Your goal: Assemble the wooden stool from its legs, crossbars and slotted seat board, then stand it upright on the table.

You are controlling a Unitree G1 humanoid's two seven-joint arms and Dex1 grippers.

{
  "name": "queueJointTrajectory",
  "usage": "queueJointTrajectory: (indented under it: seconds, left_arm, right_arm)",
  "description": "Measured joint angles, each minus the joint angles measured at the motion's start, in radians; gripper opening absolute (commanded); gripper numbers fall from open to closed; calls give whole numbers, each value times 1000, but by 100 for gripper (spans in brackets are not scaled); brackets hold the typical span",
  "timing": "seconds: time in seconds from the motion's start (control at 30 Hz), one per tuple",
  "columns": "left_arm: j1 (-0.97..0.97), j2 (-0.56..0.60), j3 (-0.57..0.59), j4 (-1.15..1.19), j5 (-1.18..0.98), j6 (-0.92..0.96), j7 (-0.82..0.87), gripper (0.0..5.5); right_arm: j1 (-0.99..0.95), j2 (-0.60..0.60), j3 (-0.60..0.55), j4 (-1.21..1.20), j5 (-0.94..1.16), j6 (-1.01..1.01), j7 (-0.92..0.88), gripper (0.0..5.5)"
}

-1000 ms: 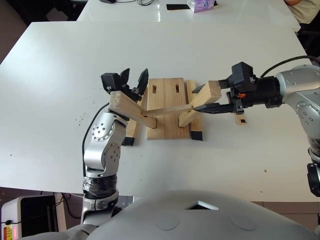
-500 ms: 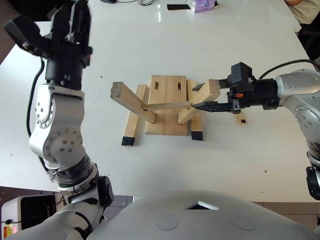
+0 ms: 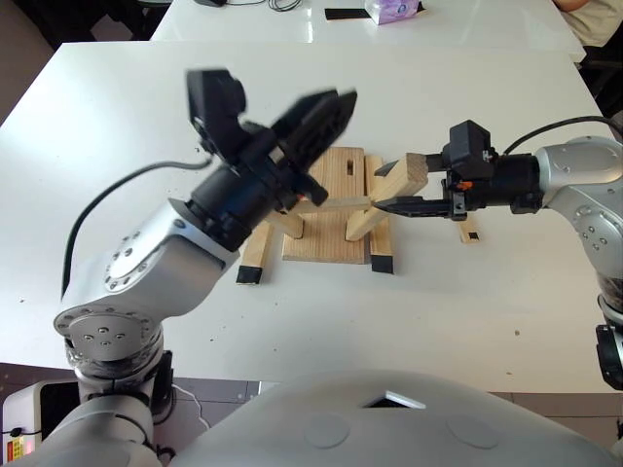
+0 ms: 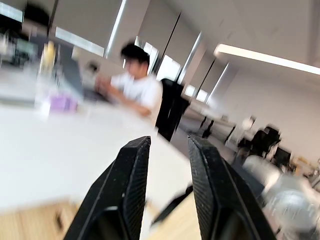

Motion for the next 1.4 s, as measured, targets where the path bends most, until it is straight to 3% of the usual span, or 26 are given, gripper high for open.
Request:
queueJointTrajectory:
  seconds: [0.27, 0.43, 0.8, 0.9, 1.03, 1.2, 1.4]
  left_arm:
    - [34, 83, -162, 43, -75, 23, 120, 138]
    - [29, 93, -239, 91, 9, 66, 134, 138]
    - [56, 90, -268, 83, 191, 83, 29, 138]
    - [66, 80, -271, 87, 255, 83, -7, 94]
    - [65, 45, -286, 108, 409, 64, -107, 92]
    - [-1, 0, -168, 106, 436, -16, -248, 92]
    - [-218, 18, 135, 73, 263, -163, -269, 92]
  right_arm:
    - [-3, 6, 2, 10, 0, 3, -29, 204]
    - [-10, 14, 9, 18, -3, 3, -37, 204]
    - [-30, 23, 11, 12, 3, 45, -59, 204]
    - [-41, 32, 13, 4, 1, 75, -74, 204]
    - [-75, 31, 56, 6, -36, 72, -60, 204]
    - [-87, 20, 76, 28, -45, 41, -28, 204]
    - [-99, -8, 75, 61, -46, 25, 12, 204]
